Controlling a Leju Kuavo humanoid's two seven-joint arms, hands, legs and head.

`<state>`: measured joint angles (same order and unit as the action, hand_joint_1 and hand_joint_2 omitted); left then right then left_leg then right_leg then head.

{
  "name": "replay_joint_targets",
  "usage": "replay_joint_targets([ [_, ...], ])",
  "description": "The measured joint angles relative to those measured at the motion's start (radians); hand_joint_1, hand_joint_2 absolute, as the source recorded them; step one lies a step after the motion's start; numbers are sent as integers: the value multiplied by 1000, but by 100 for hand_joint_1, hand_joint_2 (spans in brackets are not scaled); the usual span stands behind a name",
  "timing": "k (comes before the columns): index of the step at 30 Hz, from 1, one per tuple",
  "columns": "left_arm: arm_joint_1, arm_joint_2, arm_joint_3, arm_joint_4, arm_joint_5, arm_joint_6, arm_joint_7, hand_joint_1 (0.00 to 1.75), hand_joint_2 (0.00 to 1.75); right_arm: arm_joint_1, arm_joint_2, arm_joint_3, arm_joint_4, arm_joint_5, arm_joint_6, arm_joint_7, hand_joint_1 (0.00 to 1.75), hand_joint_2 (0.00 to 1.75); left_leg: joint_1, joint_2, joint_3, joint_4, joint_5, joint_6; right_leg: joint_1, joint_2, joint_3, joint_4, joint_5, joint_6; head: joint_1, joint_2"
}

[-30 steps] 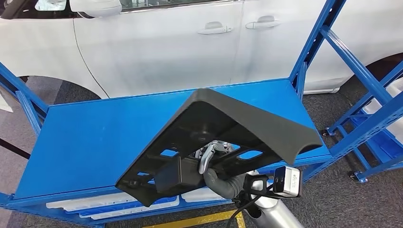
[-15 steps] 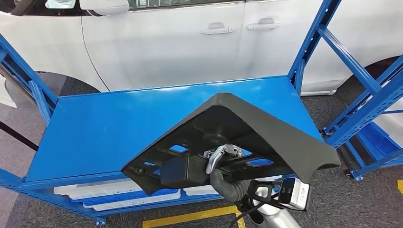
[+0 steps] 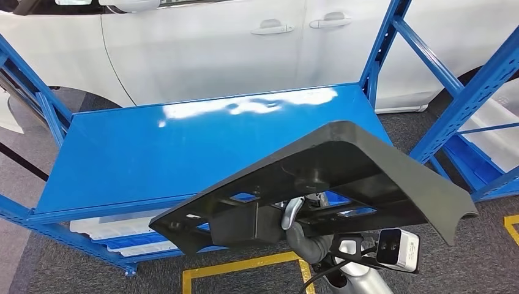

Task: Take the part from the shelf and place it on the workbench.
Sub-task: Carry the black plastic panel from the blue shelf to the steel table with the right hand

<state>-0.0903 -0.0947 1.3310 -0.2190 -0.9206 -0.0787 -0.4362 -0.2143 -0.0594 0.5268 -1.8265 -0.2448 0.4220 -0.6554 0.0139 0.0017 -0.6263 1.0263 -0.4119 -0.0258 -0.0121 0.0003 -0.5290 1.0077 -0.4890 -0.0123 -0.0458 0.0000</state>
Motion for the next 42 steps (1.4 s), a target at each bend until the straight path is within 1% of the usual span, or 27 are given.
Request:
replay_joint_targets([
  [2,1,1,0,0,-1,2,2,0,0,-1,0,-1,-2,12,-7,0,175,175,3,0,-33,86,-79,-7,0,-3,-18,-4,19,-13,0,0],
  [4,0,1,0,0,-3,3,4,0,0,0,-1,-1,-4,20,-18,0,175,175,4,0,-72,219,-161,-12,4,-4,-43,-3,37,-18,0,0],
  [5,0,1,0,0,-3,4,6,0,0,-1,-2,-1,-4,16,-22,0,175,175,4,0,-78,264,-176,-12,6,-4,-55,-2,46,-19,0,0],
  [6,0,1,0,0,-3,4,9,0,0,-1,-3,-1,-4,7,-26,0,175,175,4,0,-67,274,-169,-11,9,-4,-67,-1,55,-19,0,0],
  [7,0,1,0,0,-3,4,15,0,0,-1,-6,-1,-3,-4,-30,0,175,175,3,0,-36,245,-147,-7,11,-4,-77,-1,63,-18,0,0],
  [8,-1,2,0,0,-3,5,22,0,0,-2,-9,-1,-3,-15,-32,0,175,175,2,0,13,182,-121,-1,12,-3,-85,0,71,-17,0,0],
  [10,-3,4,0,0,0,13,50,0,0,0,-16,-1,-4,-34,-27,0,175,175,-4,0,116,32,-100,14,15,-4,-95,0,84,-10,0,0],
  [12,-3,6,1,0,2,38,89,0,0,3,-23,-4,-6,-42,-4,0,175,175,-12,-1,158,-41,-105,24,14,-5,-98,-1,97,1,0,0],
  [14,0,4,3,0,-2,73,128,0,0,5,-27,-11,-4,-45,23,0,175,175,-12,1,150,-51,-90,34,11,-4,-100,-3,108,14,0,0],
  [15,1,3,4,0,-5,89,145,0,0,4,-30,-17,-1,-49,31,0,175,175,-10,3,145,-56,-79,40,11,-3,-106,5,98,20,0,0],
  [17,2,2,4,0,-9,107,167,0,0,-3,-37,-28,6,-58,36,0,175,175,-5,7,126,-64,-54,51,8,-1,-135,75,26,30,0,0],
  [19,3,2,4,0,-11,113,175,0,0,-9,-44,-35,15,-65,36,0,175,175,-6,7,100,-62,-35,54,4,0,-174,201,-62,39,0,0],
  [20,4,2,4,0,-11,114,177,0,0,-10,-47,-37,20,-67,36,0,175,175,-6,7,87,-60,-26,54,2,-1,-183,251,-80,42,0,0],
  [21,4,2,4,0,-12,115,179,0,0,-10,-50,-38,24,-68,35,0,175,175,-6,7,74,-57,-19,52,1,-1,-178,272,-77,44,0,0],
  [22,4,1,4,0,-13,118,182,0,0,-11,-52,-39,28,-71,31,0,175,175,-6,7,61,-51,-13,50,-1,-1,-152,254,-56,46,0,0],
  [23,4,1,4,0,-15,123,189,0,0,-15,-55,-39,31,-77,22,0,175,175,-6,7,49,-45,-8,47,-3,-1,-107,200,-29,46,0,0],
  [25,3,1,4,0,-18,139,214,0,0,-32,-67,-33,33,-106,-17,0,175,175,-6,7,30,-29,-2,40,-2,0,-15,63,-9,40,0,0],
  [26,3,1,4,0,-18,148,227,0,0,-45,-78,-28,33,-127,-43,0,175,175,-7,7,24,-24,2,34,1,0,10,20,-11,34,0,0],
  [29,4,1,5,0,-19,157,247,0,0,-74,-114,-21,31,-177,-92,1,175,175,-8,7,17,-19,15,16,4,-1,11,-3,-7,13,0,0],
  [31,5,2,5,0,-19,158,247,0,0,-82,-130,-16,30,-191,-97,1,175,175,-6,5,1,8,-14,6,1,-4,0,-7,9,-3,0,0],
  [34,5,3,4,0,-27,150,236,0,0,-84,-148,-6,28,-199,-109,1,175,175,-2,4,-58,179,-141,-6,2,-6,-30,-7,33,-15,0,0],
  [35,5,4,4,0,-31,146,231,0,0,-84,-155,-3,28,-201,-116,1,175,175,-1,4,-73,237,-169,-9,4,-7,-41,-6,41,-15,0,0],
  [36,5,6,4,0,-34,141,227,0,0,-84,-164,-1,28,-204,-125,0,175,175,-1,4,-74,268,-177,-10,5,-7,-52,-4,48,-15,0,0],
  [37,5,10,3,0,-37,136,223,0,0,-84,-173,1,27,-208,-136,0,175,175,-1,4,-57,263,-166,-10,6,-7,-62,-2,54,-14,0,0],
  [38,5,15,2,0,-38,129,219,0,0,-85,-182,3,25,-214,-147,0,175,175,-1,4,-19,215,-141,-7,7,-7,-71,1,60,-12,0,0],
  [40,2,26,1,0,-41,115,212,0,0,-90,-199,6,15,-232,-169,0,175,175,-4,3,81,65,-102,3,8,-6,-85,7,69,-6,0,0],
  [42,-1,34,0,0,-42,105,206,0,0,-100,-211,8,4,-248,-183,1,175,175,-10,3,132,-24,-92,15,8,-7,-90,10,80,5,0,0],
])
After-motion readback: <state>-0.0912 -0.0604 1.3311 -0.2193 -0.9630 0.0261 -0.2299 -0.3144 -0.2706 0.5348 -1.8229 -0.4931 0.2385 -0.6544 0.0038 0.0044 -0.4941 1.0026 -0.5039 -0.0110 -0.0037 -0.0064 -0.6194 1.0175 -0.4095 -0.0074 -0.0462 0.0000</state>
